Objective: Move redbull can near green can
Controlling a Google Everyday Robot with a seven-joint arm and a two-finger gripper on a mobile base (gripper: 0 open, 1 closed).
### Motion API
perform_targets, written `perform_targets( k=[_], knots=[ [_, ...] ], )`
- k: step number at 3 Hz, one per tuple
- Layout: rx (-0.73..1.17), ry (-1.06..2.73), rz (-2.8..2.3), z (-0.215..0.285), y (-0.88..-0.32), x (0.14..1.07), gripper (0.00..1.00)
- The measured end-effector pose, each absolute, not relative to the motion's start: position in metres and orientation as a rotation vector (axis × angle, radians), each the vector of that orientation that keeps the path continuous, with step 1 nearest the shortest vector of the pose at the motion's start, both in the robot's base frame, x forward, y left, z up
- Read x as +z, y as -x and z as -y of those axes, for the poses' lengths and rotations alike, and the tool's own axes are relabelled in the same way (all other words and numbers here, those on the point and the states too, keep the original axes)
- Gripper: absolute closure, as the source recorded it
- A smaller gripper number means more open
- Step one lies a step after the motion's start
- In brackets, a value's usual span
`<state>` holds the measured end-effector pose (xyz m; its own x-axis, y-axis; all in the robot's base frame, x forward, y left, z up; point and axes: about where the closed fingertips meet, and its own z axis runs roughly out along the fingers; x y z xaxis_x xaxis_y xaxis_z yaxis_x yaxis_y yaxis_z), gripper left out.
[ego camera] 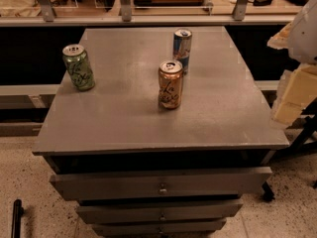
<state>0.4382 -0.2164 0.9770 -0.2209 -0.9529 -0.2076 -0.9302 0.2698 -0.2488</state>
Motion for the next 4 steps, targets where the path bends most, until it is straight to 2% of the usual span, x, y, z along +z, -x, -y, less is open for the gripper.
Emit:
perform_targets(
  k=[1,3,4],
  knots=[
    [-0.101,1.723,-2.229,0.216,-0.438,0.977,0.0],
    [-0.153,1.528,-2.112,0.258,-0.526,1.011,0.0],
    [-0.099,1.423,-2.039,0.257,-0.582,1.028,0.0]
  ],
)
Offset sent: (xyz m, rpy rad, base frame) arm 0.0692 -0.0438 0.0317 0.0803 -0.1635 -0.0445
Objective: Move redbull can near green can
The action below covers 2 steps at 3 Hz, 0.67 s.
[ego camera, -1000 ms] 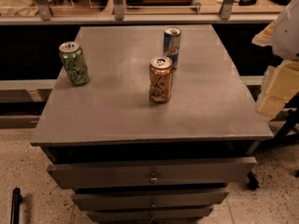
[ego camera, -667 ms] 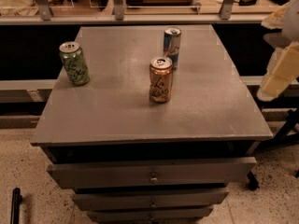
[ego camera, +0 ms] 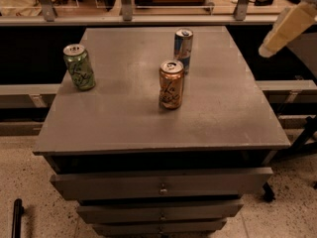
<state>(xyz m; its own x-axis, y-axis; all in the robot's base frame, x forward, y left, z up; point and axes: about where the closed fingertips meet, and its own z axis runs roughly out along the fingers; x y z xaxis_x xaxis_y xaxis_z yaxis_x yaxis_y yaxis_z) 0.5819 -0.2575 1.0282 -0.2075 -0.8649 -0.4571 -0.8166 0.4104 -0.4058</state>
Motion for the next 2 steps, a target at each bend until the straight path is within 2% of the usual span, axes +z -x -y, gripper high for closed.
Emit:
perform_targets(
  k=[2],
  knots=[
    [0.108,1.266,-1.885,0.203,-0.662,1.05,0.0]
  ],
)
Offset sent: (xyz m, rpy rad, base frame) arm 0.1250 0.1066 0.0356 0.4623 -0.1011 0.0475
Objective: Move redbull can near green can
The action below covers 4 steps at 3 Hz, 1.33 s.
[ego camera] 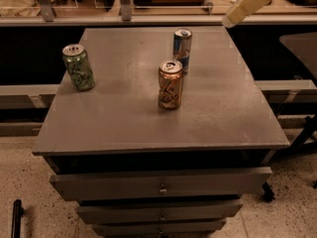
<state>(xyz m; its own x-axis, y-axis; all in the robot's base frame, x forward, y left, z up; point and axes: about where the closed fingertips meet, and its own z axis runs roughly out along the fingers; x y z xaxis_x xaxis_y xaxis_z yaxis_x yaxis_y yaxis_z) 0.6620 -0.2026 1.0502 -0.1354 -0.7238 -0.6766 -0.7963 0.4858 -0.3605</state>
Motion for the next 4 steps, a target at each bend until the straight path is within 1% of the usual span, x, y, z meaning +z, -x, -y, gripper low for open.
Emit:
perform_targets(
  k=[1,3,4],
  knots=[
    [0.186,1.178,-1.846,0.166,-0.682,1.054,0.0],
    [0.317,1.11,-1.838,0.102,-0.7,0.991,0.0],
    [0.382,1.106,-1.814,0.084,-0.703,0.968,0.0]
  ],
)
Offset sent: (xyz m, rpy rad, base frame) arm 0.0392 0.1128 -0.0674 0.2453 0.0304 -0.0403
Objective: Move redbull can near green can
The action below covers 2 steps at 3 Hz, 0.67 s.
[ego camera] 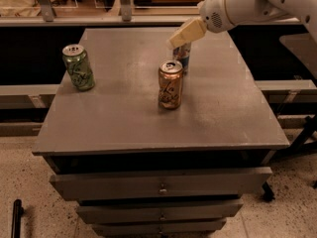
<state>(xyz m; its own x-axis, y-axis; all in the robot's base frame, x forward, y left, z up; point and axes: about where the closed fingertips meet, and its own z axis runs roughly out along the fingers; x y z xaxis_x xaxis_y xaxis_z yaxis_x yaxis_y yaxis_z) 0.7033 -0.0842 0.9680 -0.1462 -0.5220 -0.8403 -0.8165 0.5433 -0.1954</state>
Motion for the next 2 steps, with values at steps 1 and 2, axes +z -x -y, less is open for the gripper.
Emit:
perform_targets(
  k=[1,2],
  knots=[
    [0.431,1.101,-1.804,0.076,-0.706,0.951,0.0],
    [0.463,1.085,-1.806,0.076,-0.708,0.938,0.0]
  ],
)
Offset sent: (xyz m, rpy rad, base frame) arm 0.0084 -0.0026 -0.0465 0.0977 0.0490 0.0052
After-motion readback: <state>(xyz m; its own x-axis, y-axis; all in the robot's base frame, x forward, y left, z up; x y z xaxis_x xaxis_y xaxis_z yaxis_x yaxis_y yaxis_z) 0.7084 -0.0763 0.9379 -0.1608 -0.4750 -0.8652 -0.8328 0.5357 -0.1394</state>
